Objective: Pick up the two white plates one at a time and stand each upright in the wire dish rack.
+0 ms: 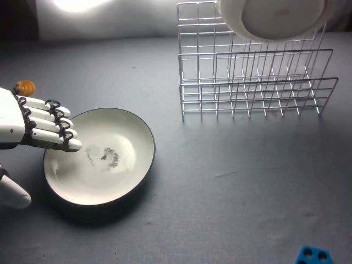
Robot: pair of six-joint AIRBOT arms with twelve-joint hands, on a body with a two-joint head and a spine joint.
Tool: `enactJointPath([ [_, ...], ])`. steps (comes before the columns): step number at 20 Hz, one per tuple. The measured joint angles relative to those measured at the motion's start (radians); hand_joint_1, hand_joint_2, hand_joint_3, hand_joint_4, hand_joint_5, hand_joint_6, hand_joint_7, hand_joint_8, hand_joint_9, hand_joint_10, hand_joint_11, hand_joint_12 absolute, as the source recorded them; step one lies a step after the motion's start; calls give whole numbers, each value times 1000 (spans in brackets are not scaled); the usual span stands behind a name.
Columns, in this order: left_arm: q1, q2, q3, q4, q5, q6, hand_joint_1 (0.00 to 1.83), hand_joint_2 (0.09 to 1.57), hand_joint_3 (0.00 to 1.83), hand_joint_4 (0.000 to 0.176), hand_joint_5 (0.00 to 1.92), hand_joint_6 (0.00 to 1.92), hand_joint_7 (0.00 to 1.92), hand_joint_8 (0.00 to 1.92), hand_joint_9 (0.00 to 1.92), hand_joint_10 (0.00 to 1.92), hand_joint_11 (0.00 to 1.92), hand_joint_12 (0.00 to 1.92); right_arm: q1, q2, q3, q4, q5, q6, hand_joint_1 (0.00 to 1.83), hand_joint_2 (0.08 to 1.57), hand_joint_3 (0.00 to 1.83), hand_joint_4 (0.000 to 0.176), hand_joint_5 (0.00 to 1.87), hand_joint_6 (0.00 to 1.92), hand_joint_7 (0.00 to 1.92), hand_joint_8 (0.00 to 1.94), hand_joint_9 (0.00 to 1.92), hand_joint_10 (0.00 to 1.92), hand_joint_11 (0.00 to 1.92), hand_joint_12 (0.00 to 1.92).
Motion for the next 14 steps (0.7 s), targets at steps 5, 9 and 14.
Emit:
enactJointPath([
  [5, 1, -5, 3, 1, 4, -8, 0, 1057, 3, 0, 117, 4, 143, 5, 97, 4, 18, 17, -25, -19, 48, -153, 8, 187, 1242, 1061, 1, 27, 1070, 844, 1154, 699, 1330, 5, 934, 848],
  [9, 5, -6, 3, 1, 5, -11, 0, 1056, 2, 0, 102, 0, 138, 1, 99, 3, 17, 19, -37, -42, 64, -259, 60, 309, 1246, 1056, 0, 29, 1093, 810, 1165, 677, 1327, 4, 923, 856],
  [14, 5, -6, 3, 0, 6, -15, 0, 1063, 4, 0, 97, 2, 125, 2, 80, 4, 10, 5, -49, -64, 87, -262, 72, 329, 1241, 1065, 0, 28, 1064, 850, 1148, 711, 1313, 16, 913, 860],
])
